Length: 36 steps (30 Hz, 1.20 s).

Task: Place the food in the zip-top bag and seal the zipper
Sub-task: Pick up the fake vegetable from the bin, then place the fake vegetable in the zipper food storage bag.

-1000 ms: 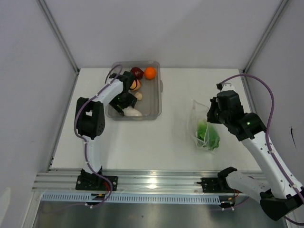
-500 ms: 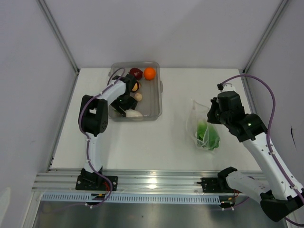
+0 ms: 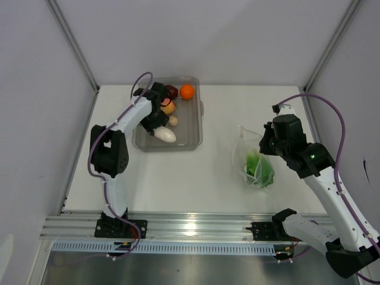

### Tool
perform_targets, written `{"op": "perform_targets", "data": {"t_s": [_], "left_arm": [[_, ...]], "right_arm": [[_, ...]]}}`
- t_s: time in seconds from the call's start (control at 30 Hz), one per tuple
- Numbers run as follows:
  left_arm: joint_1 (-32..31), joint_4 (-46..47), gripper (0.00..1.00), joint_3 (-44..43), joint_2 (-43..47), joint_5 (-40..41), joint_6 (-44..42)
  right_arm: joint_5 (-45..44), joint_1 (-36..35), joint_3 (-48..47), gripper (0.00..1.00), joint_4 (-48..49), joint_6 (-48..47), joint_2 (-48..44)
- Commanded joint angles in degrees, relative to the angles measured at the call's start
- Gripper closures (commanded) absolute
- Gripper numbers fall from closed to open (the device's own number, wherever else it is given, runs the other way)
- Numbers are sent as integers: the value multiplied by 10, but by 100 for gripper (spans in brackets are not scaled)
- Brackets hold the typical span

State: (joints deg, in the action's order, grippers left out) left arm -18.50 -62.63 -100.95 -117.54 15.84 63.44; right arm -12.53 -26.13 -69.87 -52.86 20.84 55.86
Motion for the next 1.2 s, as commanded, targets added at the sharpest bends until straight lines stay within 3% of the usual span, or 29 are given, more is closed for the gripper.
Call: {"op": "perform_targets", "data": {"t_s": [0.0, 0.1, 0.2, 0.23, 0.37, 0.53, 0.83, 1.0, 1.17], "left_arm": [[-22, 25, 54, -30, 112, 40, -60], [-47, 67, 53, -4, 199, 42, -113], [-72, 154, 52, 63, 308, -19, -189], [-87, 184, 52, 128, 371, -42, -207], [-101, 266, 52, 230, 484, -243, -266], [-143, 262, 58, 288, 533, -352, -288], [-186, 289, 62, 375, 614, -432, -280], [-187, 269, 62, 376, 617, -472, -301], [-202, 305, 64, 394, 622, -495, -286]], "right_arm": [[9, 2, -12, 100, 3, 2, -14], [14, 2, -11, 100, 4, 2, -11], [21, 2, -4, 100, 7, 0, -12], [21, 2, 2, 100, 14, -3, -15], [20, 2, 38, 100, 41, -8, -25], [33, 2, 61, 100, 72, -11, -20], [50, 0, 62, 100, 64, 20, -32], [63, 1, 57, 100, 53, 21, -15], [75, 1, 45, 100, 55, 13, -16]]}}
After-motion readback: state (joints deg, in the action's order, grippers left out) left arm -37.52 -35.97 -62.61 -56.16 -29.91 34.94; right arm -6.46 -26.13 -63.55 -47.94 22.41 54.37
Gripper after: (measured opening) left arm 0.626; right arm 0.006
